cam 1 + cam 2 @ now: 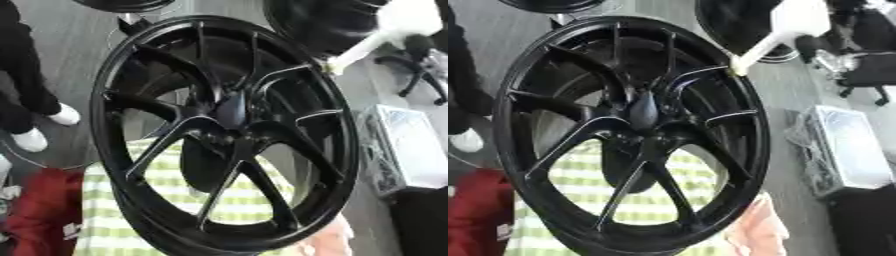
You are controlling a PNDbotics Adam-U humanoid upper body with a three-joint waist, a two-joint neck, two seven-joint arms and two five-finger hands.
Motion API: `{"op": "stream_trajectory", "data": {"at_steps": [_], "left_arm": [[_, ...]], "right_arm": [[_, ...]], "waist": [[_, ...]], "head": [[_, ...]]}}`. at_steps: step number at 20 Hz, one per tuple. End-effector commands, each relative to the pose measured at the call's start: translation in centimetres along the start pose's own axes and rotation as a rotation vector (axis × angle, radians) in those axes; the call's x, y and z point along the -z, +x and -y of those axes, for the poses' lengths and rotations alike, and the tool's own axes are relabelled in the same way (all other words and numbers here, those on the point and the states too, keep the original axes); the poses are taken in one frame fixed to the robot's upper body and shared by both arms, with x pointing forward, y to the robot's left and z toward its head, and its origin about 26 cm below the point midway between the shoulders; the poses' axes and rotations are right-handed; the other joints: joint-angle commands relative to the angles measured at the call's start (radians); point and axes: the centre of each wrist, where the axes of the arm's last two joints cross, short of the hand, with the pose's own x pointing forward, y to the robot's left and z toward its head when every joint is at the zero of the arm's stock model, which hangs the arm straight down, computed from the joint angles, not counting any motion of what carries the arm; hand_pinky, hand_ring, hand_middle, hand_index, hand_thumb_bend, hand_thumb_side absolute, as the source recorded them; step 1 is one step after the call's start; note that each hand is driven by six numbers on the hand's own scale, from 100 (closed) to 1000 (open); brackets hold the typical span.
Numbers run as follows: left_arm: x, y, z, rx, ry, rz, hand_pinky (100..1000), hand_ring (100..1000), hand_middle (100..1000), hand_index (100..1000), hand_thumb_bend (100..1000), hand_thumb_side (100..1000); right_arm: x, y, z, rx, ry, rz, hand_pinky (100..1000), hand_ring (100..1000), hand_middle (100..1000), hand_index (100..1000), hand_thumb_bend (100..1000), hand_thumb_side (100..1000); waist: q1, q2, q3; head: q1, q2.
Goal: Pull the pin out of the wheel hub.
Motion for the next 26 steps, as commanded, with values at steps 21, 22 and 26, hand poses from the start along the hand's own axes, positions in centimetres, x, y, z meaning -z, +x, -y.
{"op": "stream_trajectory", "data": {"at_steps": [21,22,26], "left_arm": [[-0.1,1.0,0.8,-0.058,0.009,0.037,620,627,782,771,148,874],[-0.1,1.0,0.9,-0.058,0.008,0.037,621,627,782,771,147,873],[-0.1,0.9,0.8,-0.057,0.005,0.034,621,627,782,771,146,877]], "right_arm": [[-13.0,-3.9,-17.4,-0.44,-0.481,-0.616,1000,910,861,934,100,721],[-12.9,-3.9,-17.6,-0.437,-0.485,-0.641,1000,914,868,941,100,721],[-12.6,-3.9,-17.6,-0.418,-0.531,-0.701,1000,923,878,948,100,731]], "waist": [[0.094,0.013,-0.032],[0.095,0.013,-0.031],[0.094,0.016,-0.029]], "head": [[0.072,-0.034],[0.073,-0.035],[0.074,-0.037]]}}
